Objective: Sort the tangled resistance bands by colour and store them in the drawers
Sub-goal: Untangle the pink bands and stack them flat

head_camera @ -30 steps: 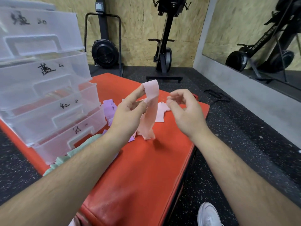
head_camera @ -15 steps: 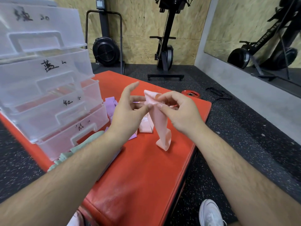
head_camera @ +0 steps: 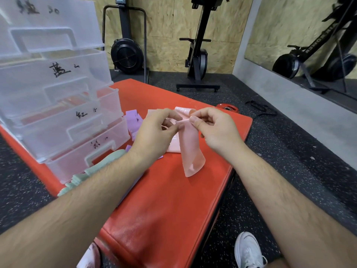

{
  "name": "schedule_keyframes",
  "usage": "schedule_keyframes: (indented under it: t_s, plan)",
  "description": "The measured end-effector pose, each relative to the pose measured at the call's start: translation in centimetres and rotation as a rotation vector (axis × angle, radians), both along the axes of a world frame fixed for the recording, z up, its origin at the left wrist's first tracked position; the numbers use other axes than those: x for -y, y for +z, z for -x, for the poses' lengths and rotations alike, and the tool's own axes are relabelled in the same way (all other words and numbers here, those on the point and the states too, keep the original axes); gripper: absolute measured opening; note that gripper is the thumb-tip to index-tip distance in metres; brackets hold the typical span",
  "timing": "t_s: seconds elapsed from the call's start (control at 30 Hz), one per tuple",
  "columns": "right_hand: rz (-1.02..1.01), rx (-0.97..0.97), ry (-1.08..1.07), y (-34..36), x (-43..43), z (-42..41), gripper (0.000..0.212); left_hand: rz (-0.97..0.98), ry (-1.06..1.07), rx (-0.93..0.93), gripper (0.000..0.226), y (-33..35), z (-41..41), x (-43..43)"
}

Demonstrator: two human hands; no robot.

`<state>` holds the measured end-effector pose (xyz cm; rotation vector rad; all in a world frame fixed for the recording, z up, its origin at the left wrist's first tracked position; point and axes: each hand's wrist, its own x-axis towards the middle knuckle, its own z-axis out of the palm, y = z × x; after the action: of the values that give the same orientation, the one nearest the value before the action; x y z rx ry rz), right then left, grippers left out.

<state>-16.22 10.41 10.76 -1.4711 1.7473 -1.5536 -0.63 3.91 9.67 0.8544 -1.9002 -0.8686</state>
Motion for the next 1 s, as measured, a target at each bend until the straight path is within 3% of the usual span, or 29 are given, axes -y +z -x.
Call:
schedule_keyframes:
  t_s: [0.13, 0.27, 0.33, 0.4, 0.5, 0.57, 0.7, 0.77, 0.83, 0.9, 0.97, 1.0]
  plan:
    - [-0.018, -0.143, -0.070, -0.6, 0.1, 0.2, 0.011, 0.058, 0.053, 0.011, 0.007, -0.5, 0.0, 0.6]
    - [-0.027, -0.336, 0.009, -0.5, -0.3, 0.3, 0.038, 0.087, 0.043, 0.014, 0.007, -0.2, 0.1, 0.7]
    - [-0.017, -0.360, 0.029, -0.6, -0.4, 0.1, 0.022, 0.045, -0.004, 0.010, 0.012, -0.2, 0.1, 0.7]
    - [0.002, -0.303, 0.024, -0.9, -0.4, -0.4, 0.008, -0.075, -0.038, -0.042, 0.012, -0.3, 0.2, 0.5]
    - [0.001, -0.319, 0.035, -1.9, -0.2, -1.6, 0.009, -0.408, -0.106, -0.188, 0.016, -0.2, 0.2, -0.4]
    - [-0.043, -0.370, 0.105, -2.5, -0.1, -2.3, 0.012, -0.515, -0.112, -0.226, 0.016, -0.6, -0.1, -0.5]
    - [-0.098, -0.193, 0.226, -2.7, -0.2, -2.4, 0.021, -0.346, -0.016, -0.020, 0.013, -1.7, -1.9, 0.2]
    - [-0.105, -0.130, 0.187, -2.8, 0.2, -1.8, 0.032, -0.292, -0.003, 0.023, 0.010, -1.9, -2.8, 0.2]
    - [-0.198, -0.098, 0.292, -3.1, 0.8, -1.5, 0.042, -0.291, -0.048, 0.014, 0.009, -2.0, -3.6, 0.0]
    - [-0.295, -0.068, 0.452, -3.8, 1.0, -2.0, 0.035, -0.309, -0.094, 0.004, 0.009, -2.1, -4.4, -0.4]
    - [-0.360, -0.119, 0.481, -4.6, 1.2, -2.5, 0.012, -0.290, -0.075, 0.019, 0.009, -2.3, -5.2, -0.5]
    - [-0.373, -0.140, 0.485, -4.8, 1.3, -2.7, 0.013, -0.290, -0.056, 0.018, 0.008, -2.4, -5.6, -0.4]
